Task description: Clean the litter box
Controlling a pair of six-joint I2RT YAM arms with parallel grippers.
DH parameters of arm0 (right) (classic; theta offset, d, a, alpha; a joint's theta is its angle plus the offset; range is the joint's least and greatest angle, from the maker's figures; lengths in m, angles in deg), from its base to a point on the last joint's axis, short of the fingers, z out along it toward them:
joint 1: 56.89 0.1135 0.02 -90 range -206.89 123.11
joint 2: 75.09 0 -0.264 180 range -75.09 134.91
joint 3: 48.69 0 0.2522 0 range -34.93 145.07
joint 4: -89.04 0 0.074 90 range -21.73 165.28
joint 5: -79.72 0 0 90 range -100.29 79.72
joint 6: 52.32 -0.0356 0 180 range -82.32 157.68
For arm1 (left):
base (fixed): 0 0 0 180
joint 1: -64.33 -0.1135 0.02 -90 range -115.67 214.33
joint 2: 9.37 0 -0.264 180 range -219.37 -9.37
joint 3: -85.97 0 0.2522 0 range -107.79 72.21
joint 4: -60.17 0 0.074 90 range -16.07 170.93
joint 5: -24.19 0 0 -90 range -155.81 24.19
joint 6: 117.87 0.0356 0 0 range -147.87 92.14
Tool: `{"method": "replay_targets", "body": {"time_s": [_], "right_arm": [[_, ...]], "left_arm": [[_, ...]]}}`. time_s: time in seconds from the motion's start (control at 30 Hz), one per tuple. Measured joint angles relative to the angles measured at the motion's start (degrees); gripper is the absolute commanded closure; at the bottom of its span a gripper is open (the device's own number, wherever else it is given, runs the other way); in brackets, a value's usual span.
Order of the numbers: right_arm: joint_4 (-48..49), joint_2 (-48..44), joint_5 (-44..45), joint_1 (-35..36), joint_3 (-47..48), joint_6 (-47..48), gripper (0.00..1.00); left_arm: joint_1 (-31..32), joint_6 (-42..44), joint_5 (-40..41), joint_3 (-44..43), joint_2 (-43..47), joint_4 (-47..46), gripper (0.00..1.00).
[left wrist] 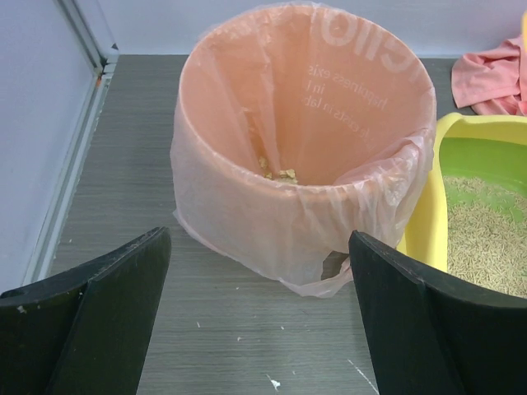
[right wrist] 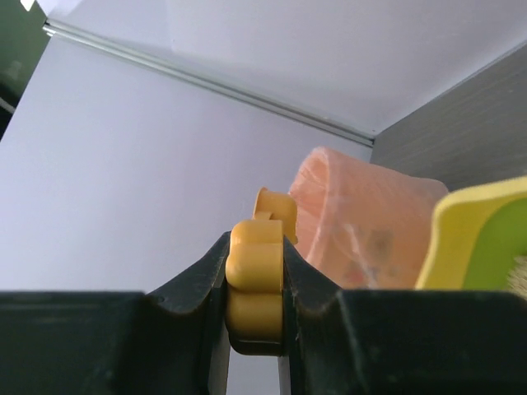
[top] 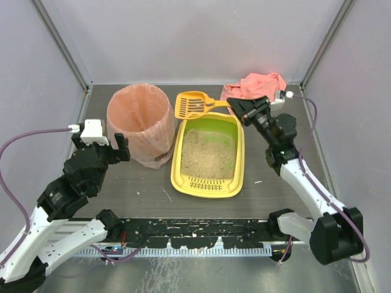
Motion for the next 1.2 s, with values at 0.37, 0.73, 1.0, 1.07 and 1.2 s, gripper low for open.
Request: {"method": "replay_targets", "body": {"time_s": [0.37, 0.73, 1.0, 1.07, 1.2], "right_arm": [[-2.82, 26.21, 8.94, 15.87, 26.73, 8.46, 0.99], [0.50, 39.56, -3.65, 22.12, 42.82, 40.11, 0.99], [-5.27, 39.65, -7.06, 27.39, 50.90, 67.28, 0.99], [-7.23, 39.65, -6.75, 28.22, 51.49, 71.06, 0.99], [-10.08, 39.54, -4.52, 28.65, 51.63, 73.81, 0.99]], "left_arm": [[0.00, -4.85, 1.25, 1.38, 7.32, 6.69, 0.10], [0.00, -10.16, 1.33, 4.37, 10.82, 10.91, 0.10], [0.00, -10.51, 1.99, 4.37, 11.23, 11.63, 0.09], [0.00, -10.51, 2.36, 4.37, 11.32, 11.63, 0.09], [0.00, -10.51, 2.36, 4.37, 11.34, 11.61, 0.09]]}}
